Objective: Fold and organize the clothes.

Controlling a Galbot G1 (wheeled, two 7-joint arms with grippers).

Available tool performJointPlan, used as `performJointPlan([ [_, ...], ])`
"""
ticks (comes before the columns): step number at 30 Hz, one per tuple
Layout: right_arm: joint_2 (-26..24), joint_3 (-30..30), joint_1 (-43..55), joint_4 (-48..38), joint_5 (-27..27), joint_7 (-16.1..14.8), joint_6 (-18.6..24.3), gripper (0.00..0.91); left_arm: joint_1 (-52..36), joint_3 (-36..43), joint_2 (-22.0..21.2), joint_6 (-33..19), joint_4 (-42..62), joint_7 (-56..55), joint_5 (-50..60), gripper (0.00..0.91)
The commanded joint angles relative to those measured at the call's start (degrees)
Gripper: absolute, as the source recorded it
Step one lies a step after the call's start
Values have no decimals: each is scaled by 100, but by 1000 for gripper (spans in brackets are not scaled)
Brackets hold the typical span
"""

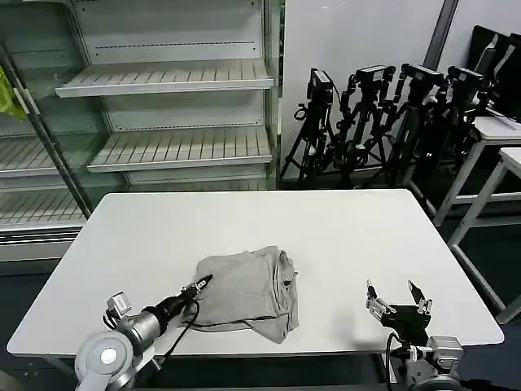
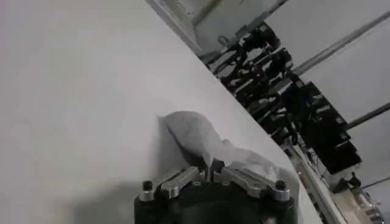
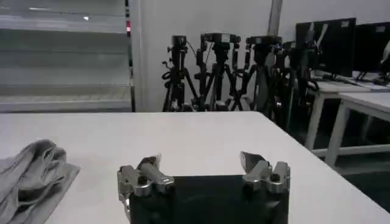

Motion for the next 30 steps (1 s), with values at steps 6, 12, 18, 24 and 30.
performJointPlan([
  [6, -50, -136, 219, -45, 88, -12, 23, 907, 242, -1949, 1109, -27, -546, -151, -562, 50],
  [12, -157, -323, 532, -149, 248, -23, 34, 907, 351, -3148, 2427, -18, -292, -11, -245, 50],
  [18, -231, -527, 751, -186, 349, -47, 45, 907, 628, -3982, 3574, -22, -292, 337, 404, 50],
  [24, -244, -593, 786, -200, 380, -69, 83, 907, 1093, -3185, 3191, -38, -1398, 272, 1308, 50],
  [30, -110, -603, 613, -170, 184, -81, 123, 907, 1048, -287, 1985, -67, -1441, 299, 3712, 50],
])
